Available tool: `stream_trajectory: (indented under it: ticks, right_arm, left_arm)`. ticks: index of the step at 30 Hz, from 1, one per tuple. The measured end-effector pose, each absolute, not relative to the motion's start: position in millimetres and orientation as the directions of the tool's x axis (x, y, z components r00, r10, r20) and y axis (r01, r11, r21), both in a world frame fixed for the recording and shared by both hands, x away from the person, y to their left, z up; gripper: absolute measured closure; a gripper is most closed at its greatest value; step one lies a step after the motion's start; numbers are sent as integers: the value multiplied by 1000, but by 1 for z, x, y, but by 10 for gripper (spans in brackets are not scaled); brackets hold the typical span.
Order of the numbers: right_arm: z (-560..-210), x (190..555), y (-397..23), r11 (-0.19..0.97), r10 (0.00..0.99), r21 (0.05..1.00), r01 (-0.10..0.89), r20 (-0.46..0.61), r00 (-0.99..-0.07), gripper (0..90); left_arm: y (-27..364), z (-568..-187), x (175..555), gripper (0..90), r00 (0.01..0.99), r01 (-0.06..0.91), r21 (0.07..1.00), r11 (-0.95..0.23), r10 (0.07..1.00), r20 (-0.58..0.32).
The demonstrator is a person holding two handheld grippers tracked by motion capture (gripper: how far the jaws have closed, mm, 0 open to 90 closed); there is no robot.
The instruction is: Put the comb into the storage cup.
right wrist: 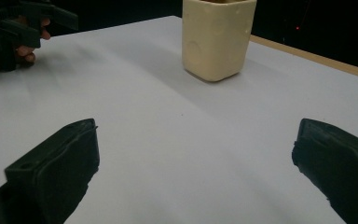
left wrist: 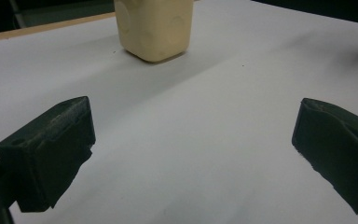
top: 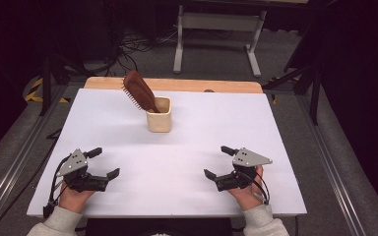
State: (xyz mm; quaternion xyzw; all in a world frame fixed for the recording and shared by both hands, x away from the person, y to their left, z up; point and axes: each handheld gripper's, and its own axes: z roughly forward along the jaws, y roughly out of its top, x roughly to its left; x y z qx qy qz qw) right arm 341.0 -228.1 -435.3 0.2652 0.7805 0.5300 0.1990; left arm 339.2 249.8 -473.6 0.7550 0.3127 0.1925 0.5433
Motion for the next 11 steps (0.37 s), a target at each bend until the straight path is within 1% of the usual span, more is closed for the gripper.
stream_trajectory:
  ticks: [3,6,11]
  right_arm:
    - [-437,342,-229,301,626,931,208,-28,-779,8]
    - [-437,342,-229,297,626,931,211,-23,-779,7]
    - [-437,343,-230,286,626,934,214,-13,-780,6]
  left_arm:
    - [251,-472,339,4,731,267,942,-204,680,-59]
    - [254,-471,339,5,723,285,944,-169,684,-95]
    - [257,-468,339,5,717,292,945,-150,687,-112]
